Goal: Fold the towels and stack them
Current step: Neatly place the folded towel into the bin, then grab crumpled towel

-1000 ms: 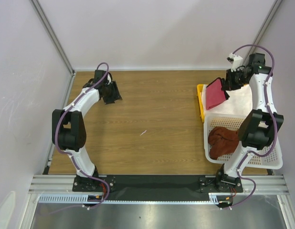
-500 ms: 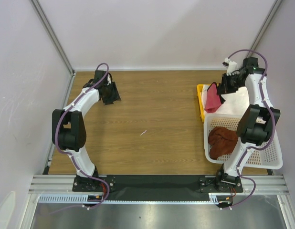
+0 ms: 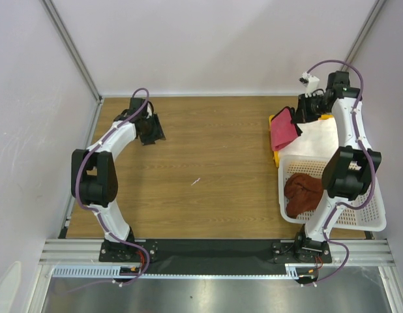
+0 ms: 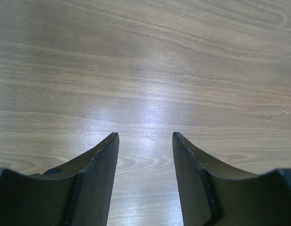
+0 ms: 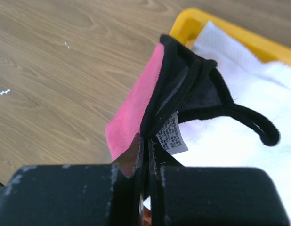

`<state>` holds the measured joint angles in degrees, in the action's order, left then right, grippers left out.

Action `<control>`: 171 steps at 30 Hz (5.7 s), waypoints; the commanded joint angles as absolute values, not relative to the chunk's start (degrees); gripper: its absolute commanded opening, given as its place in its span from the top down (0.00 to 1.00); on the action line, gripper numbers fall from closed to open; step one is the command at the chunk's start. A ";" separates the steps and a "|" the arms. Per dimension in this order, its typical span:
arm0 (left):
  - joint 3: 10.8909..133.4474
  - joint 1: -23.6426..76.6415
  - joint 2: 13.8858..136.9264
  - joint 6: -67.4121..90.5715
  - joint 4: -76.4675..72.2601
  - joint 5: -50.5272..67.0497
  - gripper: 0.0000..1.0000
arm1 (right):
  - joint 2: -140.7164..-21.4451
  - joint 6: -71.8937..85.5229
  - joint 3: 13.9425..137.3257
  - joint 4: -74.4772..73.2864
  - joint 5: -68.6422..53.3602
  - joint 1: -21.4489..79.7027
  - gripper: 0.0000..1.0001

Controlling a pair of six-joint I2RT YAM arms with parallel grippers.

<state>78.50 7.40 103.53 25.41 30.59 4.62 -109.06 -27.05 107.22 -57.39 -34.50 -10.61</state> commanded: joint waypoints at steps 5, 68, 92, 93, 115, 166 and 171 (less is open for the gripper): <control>77.43 7.82 101.60 24.61 29.97 3.78 0.45 | -108.02 -28.30 103.54 -55.46 -33.92 -13.53 1.00; 64.08 16.26 63.46 17.58 20.48 -1.41 0.00 | -62.16 16.51 72.52 -30.04 13.19 -11.51 0.00; 46.67 16.26 59.76 26.37 5.27 0.35 0.00 | -58.88 37.26 44.83 -43.43 8.61 -11.95 0.03; 46.76 16.26 59.85 26.37 5.71 0.09 0.00 | -59.58 37.00 44.04 -42.20 8.18 -12.04 0.03; 49.83 16.26 65.56 28.04 10.37 -4.57 0.00 | -63.20 39.29 33.56 -24.68 4.83 -12.22 1.00; 60.47 3.87 77.43 28.74 17.13 -2.64 0.00 | -126.74 -1.30 121.67 -29.88 -28.48 35.59 1.00; 59.24 3.60 78.74 28.91 16.88 -2.03 0.00 | -125.43 -2.73 113.66 -34.62 -23.04 37.79 1.00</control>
